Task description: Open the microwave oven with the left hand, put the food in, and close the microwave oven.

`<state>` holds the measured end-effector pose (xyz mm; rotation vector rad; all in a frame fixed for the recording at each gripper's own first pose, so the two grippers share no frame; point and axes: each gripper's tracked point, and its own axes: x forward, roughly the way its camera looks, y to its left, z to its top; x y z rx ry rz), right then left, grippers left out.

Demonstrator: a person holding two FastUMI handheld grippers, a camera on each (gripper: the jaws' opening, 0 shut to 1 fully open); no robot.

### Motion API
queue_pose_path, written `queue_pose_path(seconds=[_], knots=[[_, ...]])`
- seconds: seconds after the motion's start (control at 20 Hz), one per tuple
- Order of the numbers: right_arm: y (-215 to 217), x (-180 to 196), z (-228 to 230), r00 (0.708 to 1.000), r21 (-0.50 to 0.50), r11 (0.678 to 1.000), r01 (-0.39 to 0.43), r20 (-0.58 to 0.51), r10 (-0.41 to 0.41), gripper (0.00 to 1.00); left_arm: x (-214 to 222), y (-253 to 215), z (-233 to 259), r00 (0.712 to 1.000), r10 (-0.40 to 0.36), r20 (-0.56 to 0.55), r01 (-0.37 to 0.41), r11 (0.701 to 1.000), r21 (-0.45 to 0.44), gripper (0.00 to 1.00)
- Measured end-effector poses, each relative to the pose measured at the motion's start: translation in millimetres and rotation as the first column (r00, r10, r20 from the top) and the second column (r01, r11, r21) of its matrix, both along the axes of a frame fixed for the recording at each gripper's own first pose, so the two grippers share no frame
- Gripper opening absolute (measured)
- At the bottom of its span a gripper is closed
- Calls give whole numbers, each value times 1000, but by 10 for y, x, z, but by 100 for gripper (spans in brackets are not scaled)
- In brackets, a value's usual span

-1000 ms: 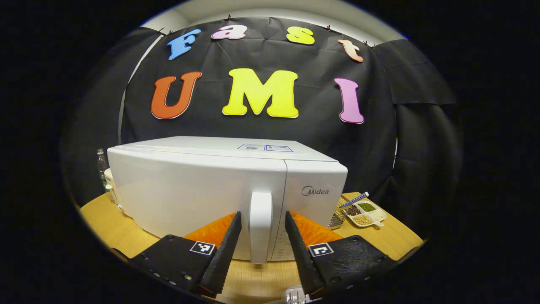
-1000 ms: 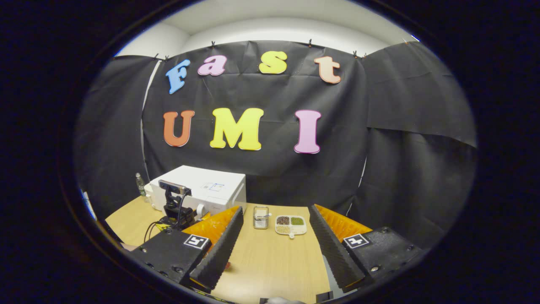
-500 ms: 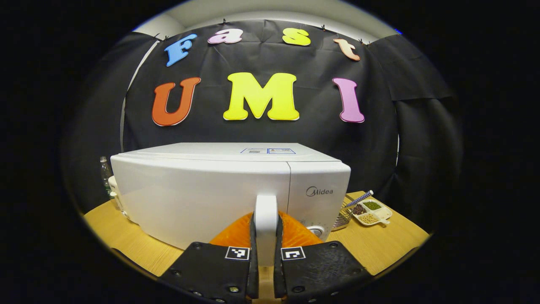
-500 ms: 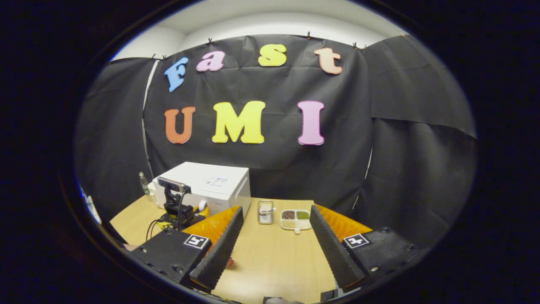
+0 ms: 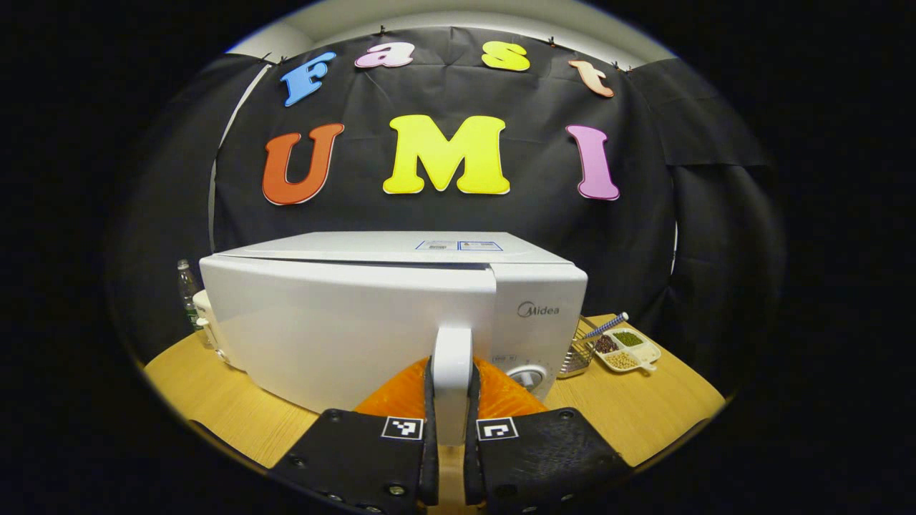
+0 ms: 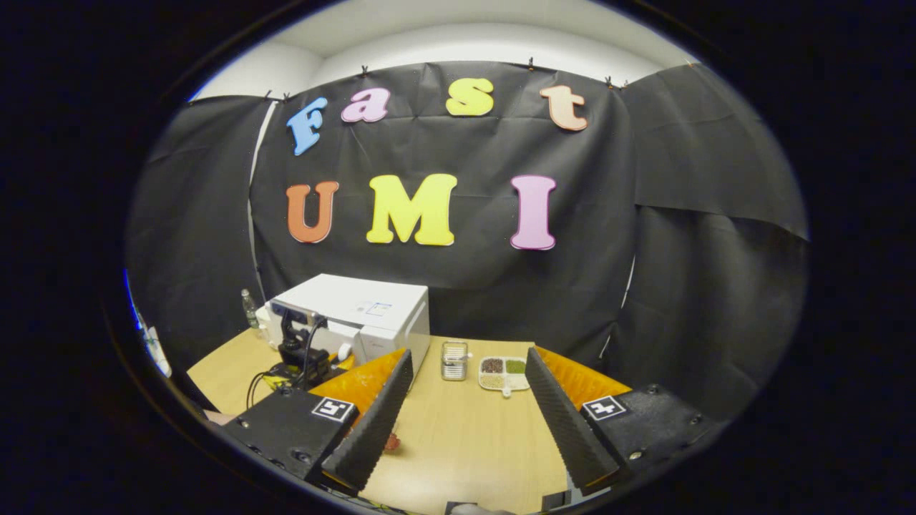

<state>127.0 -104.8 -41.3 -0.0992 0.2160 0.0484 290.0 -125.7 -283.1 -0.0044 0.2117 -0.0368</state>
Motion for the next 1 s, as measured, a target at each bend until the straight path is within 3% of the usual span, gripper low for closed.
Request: queue_pose_path(seconds=[0.2, 0.25, 0.3, 0.35, 0.4, 0.5, 0.55, 0.6, 0.7, 0.8, 0.9, 0.95, 1.0], knots=[[232, -15, -65, 999, -11, 999, -36, -8, 36, 100, -559, 223, 3, 999, -30, -11, 30, 999, 16, 13], [319, -33, -54, 999, -3, 999, -46, -5, 46, 91, -694, 292, 2, 999, -33, -14, 33, 999, 27, 13], [385, -54, -41, 999, 4, 999, -52, 3, 52, 100, -800, 363, 22, 999, -32, -7, 33, 998, 48, 13], [451, -83, -48, 998, 5, 998, -57, 6, 57, 92, -874, 425, 17, 1000, -30, -6, 30, 997, 66, 13], [501, -121, -69, 998, 4, 998, -59, 4, 59, 100, -951, 470, 9, 1000, -27, -7, 28, 997, 71, 13], [567, -211, -111, 998, 5, 998, -60, 0, 60, 100, -1003, 520, -23, 1000, -21, -23, 23, 998, 64, 15], [581, -253, -128, 998, 9, 998, -59, -2, 59, 92, -1017, 533, -10, 1000, -19, -24, 21, 998, 66, 16], [595, -293, -135, 998, 11, 998, -57, -4, 57, 100, -1045, 537, 19, 1000, -13, -23, 15, 998, 67, 16], [588, -354, -167, 999, 8, 999, -51, -10, 51, 100, -1035, 596, 43, 1000, 18, -20, -16, 996, 89, 19], [551, -390, -154, 999, 4, 999, -38, -9, 38, 100, -1008, 732, 7, 996, 74, -46, -70, 993, 94, 35], [515, -421, -140, 1000, 4, 1000, -28, -1, 28, 100, -991, 774, 17, 996, 74, -54, -71, 996, 50, 85], [510, -432, -145, 1000, 3, 1000, -26, 2, 26, 100, -962, 738, -8, 996, 65, -64, -64, 998, 17, 96], [484, -435, -149, 1000, -1, 1000, -24, 0, 24, 100, -969, 742, -12, 996, 60, -70, -59, 998, 6, 96]])
